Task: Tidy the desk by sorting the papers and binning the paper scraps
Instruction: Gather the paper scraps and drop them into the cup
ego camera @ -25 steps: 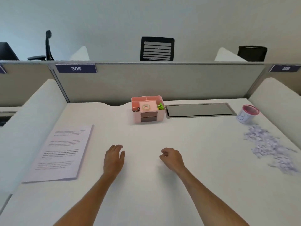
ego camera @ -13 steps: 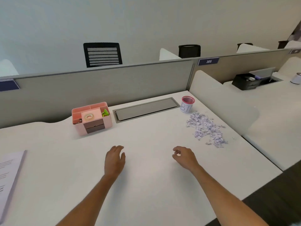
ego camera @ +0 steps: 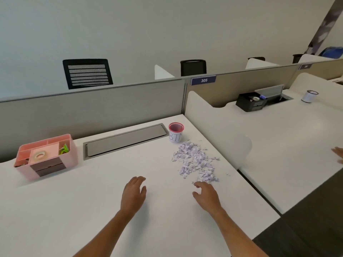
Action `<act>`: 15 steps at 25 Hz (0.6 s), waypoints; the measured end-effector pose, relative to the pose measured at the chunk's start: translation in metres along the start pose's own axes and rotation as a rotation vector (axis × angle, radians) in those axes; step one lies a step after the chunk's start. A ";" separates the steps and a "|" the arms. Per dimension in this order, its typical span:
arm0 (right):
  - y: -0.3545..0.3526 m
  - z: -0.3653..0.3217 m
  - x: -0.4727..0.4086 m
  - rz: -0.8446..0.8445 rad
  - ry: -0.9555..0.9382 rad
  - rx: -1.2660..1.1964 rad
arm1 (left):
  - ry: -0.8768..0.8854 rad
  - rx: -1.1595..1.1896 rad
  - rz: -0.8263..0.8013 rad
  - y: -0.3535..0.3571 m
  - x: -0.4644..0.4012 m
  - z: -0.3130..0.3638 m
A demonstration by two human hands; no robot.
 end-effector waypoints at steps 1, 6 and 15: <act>-0.006 0.008 -0.001 0.002 -0.006 0.002 | 0.003 -0.005 -0.015 0.010 0.001 0.011; -0.035 0.039 -0.002 0.059 -0.023 0.000 | 0.036 -0.068 -0.113 0.047 0.004 0.046; -0.050 0.080 -0.003 0.087 0.019 0.049 | 0.001 -0.035 -0.172 0.083 0.010 0.084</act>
Point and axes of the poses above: each hand's wrist, its own x-axis away from the middle knuckle, its own y-axis out of the palm, z = x × y, the point moved 6 cm from there along -x, towards the middle knuckle, and after that the axes turned 7 degrees about -y, right-handed, at the moved point
